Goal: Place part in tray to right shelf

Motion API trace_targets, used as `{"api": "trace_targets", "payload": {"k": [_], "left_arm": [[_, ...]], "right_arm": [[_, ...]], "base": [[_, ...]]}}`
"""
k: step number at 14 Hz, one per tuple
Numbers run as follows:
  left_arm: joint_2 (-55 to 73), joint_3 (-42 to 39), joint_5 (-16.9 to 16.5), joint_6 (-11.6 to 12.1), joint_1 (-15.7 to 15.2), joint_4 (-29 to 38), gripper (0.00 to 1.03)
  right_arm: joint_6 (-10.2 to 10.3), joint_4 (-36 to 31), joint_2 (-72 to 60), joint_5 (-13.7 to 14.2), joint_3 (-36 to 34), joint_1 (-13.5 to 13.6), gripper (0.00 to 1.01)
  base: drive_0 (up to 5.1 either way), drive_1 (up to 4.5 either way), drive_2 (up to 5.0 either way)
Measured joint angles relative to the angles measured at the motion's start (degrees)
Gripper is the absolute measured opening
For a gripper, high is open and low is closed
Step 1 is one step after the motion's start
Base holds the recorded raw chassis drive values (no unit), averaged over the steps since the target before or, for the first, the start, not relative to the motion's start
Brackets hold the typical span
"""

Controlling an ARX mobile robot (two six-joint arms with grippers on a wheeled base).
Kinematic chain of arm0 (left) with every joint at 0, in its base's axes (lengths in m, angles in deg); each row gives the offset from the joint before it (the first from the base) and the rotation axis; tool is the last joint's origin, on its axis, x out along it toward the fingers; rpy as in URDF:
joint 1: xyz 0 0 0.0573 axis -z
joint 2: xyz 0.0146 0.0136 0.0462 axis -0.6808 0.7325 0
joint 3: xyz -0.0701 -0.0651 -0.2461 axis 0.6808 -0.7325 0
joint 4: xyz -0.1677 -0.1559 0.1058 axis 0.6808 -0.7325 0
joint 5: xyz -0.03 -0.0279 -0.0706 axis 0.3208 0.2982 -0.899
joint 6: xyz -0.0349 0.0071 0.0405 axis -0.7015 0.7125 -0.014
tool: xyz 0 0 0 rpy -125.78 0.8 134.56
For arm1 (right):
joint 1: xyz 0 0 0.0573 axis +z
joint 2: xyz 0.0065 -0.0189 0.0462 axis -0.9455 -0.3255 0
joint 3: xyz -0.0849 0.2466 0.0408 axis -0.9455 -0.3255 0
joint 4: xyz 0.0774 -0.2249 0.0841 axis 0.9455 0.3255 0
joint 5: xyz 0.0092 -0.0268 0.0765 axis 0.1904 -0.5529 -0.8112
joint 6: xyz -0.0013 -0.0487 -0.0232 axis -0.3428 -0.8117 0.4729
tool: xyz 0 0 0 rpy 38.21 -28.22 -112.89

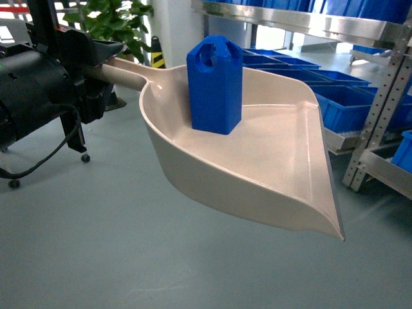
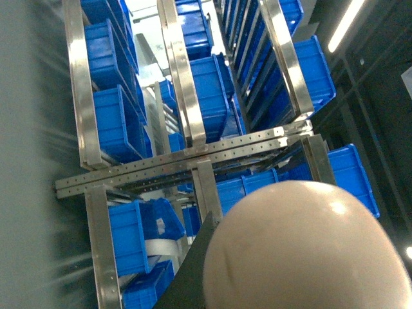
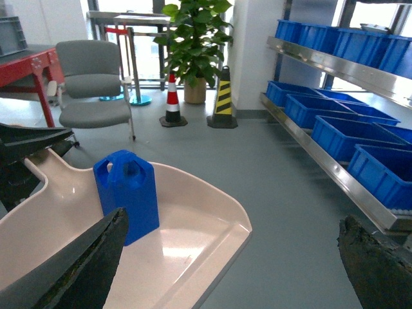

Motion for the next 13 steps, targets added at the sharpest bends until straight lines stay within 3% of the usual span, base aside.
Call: {"api": "trace_targets", "payload": {"k": [13], "left_arm": [[0.00,0.00,0.00,0.00,-0.04,0.00,0.14]], "right_arm": [[0.00,0.00,0.00,0.00,0.00,0.00,0.98]], "base": [[-1.7,-1.70,-1.7]]}}
